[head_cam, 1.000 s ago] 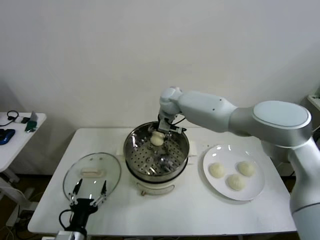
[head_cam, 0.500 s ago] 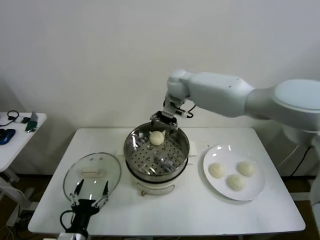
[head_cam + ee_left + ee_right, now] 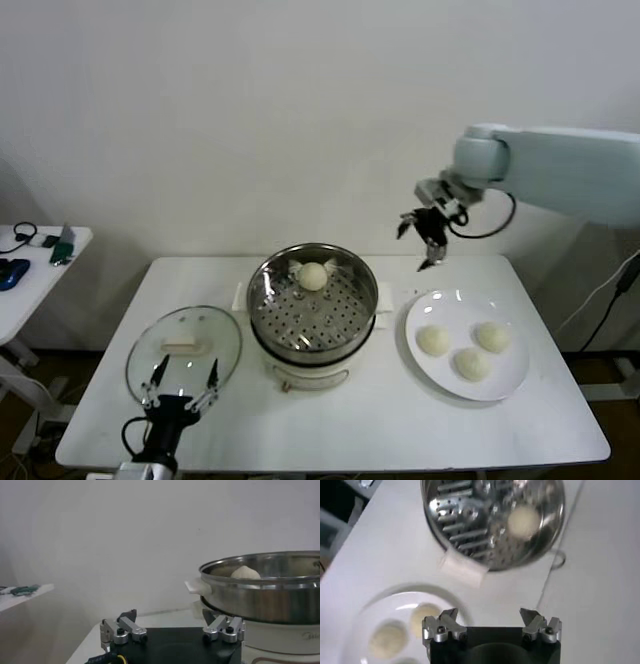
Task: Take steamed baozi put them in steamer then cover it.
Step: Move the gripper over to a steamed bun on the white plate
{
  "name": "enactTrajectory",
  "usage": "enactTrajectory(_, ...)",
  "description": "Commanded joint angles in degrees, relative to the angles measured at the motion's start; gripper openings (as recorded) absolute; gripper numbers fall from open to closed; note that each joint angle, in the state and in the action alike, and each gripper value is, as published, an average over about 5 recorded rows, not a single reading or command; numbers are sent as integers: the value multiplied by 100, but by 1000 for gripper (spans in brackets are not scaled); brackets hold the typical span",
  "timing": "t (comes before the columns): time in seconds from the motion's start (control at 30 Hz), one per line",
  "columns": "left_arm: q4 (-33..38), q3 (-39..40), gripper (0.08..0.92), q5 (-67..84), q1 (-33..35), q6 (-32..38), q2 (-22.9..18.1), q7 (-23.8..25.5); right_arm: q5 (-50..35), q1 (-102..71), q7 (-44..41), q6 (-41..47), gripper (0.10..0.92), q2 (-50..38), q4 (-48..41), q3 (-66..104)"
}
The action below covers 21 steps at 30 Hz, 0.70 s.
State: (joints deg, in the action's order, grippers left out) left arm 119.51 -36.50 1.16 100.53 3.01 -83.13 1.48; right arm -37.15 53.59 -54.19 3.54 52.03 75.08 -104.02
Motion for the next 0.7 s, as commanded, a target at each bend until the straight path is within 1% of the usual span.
enactTrajectory(0.03, -31, -38, 823, -6, -23, -6, -4, 2, 104, -674, 349, 1248, 823, -1214, 652, -188)
enactTrajectory(0.2, -59, -60, 823, -11, -17, -3, -29, 1, 411, -1522, 434, 1322, 823, -1131, 500, 286)
enactTrajectory(0.47, -88, -68, 823, -24, 55, 27, -72, -8, 1078, -2518, 534, 1349, 823, -890, -15, 885)
enactTrajectory(0.7, -115, -73, 823, -104, 88, 55, -112, -25, 1258, -3082, 705, 1464, 823, -704, -356, 1402)
